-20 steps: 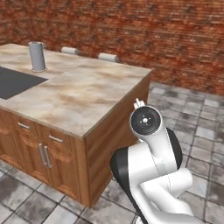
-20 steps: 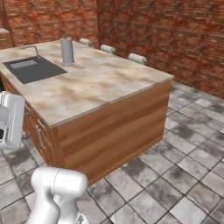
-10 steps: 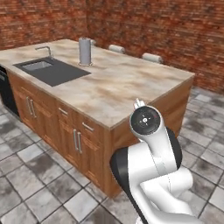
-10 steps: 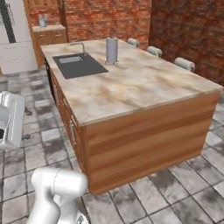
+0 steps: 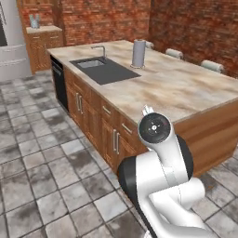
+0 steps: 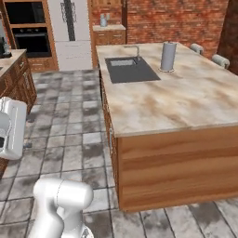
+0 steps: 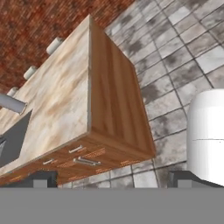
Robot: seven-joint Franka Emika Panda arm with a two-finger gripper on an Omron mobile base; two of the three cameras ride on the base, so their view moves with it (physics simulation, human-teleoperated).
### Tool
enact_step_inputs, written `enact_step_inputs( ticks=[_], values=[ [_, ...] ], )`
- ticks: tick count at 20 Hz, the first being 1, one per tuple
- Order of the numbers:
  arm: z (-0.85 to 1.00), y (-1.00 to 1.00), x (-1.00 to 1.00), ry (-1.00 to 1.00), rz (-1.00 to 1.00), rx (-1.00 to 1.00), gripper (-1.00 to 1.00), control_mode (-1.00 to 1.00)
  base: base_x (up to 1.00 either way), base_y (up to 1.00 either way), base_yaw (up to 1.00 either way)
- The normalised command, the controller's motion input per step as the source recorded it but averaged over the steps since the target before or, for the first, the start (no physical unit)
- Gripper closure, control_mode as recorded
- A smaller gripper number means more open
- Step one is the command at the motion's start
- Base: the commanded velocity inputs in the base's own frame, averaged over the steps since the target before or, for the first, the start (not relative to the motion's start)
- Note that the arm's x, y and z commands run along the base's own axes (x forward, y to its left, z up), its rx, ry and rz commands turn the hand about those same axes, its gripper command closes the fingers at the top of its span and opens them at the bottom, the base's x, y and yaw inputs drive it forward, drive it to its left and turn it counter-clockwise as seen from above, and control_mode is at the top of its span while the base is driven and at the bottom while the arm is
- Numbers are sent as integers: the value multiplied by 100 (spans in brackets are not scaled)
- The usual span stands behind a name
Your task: Pick the avocado and bread from the counter and place them on the plate. Then pick the jam from the cabinet and place it next to the plate. Lastly close the cabinet door.
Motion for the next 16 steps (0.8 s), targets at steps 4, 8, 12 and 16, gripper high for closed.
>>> enact_step_inputs(
  ticks=[4, 8, 12, 16],
  values=[
    [0, 0, 0, 0, 0, 0, -100, 100, 0, 0, 43],
    [0, 0, 0, 0, 0, 0, -100, 100, 0, 0, 42],
    [0, 0, 0, 0, 0, 0, -100, 100, 0, 0, 41],
    [0, 0, 0, 0, 0, 0, -100, 100, 11, -2, 38]
  ],
)
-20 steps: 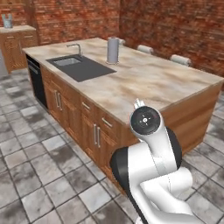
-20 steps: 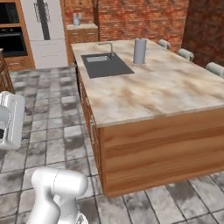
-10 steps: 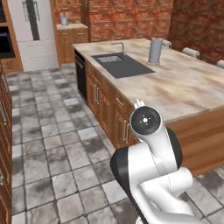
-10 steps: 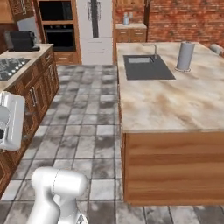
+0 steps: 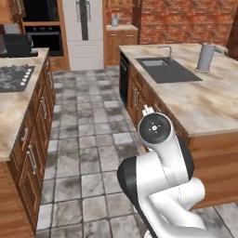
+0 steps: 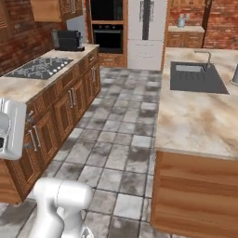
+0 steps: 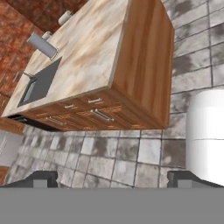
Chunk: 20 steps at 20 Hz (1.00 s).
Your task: Pick the avocado and bread from the counter and place them on the plate. Then pick the jam from the cabinet and place it next to the plate. Lastly close the cabinet door.
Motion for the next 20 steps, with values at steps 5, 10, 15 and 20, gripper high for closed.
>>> enact_step_inputs(
  ticks=[5, 10, 15, 20],
  values=[
    [0, 0, 0, 0, 0, 0, -100, 100, 37, -1, 31],
    [0, 0, 0, 0, 0, 0, -100, 100, 50, -12, 26],
    [0, 0, 0, 0, 0, 0, -100, 100, 72, -11, 16],
    [0, 0, 0, 0, 0, 0, -100, 100, 90, -9, 10]
  ],
)
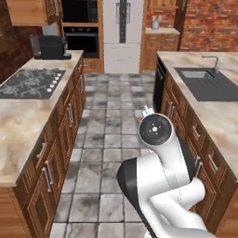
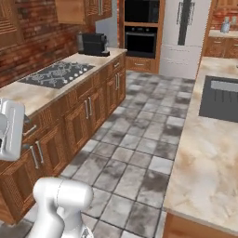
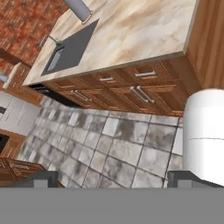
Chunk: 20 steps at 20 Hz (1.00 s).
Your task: Pick the avocado and bread from the counter and place them on the plate. Then pick the jam from the cabinet and place it next to the plate. Lastly close the cabinet door.
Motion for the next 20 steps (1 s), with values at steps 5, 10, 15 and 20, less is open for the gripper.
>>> enact_step_inputs(
  ticks=[5, 10, 15, 20],
  values=[
    [0, 0, 0, 0, 0, 0, -100, 100, 91, -13, 11],
    [0, 0, 0, 0, 0, 0, -100, 100, 93, -9, 11],
    [0, 0, 0, 0, 0, 0, -100, 100, 93, -10, 12],
    [0, 0, 0, 0, 0, 0, -100, 100, 87, -16, 14]
  ],
)
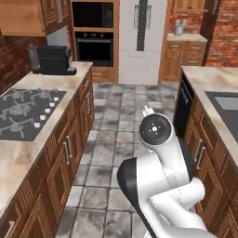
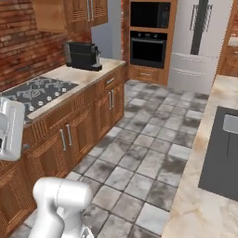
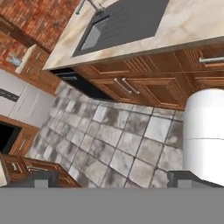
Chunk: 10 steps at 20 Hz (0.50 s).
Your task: Pick the avocado and bread from the counter and place them on the plate. Then pick the jam from the cabinet and place it next to the plate. Lastly close the cabinet door.
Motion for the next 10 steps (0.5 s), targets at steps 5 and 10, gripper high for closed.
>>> enact_step_inputs(
  ticks=[5, 10],
  values=[
    [0, 0, 0, 0, 0, 0, -100, 100, 83, -20, 16],
    [0, 0, 0, 0, 0, 0, -100, 100, 74, -27, 16]
  ],
)
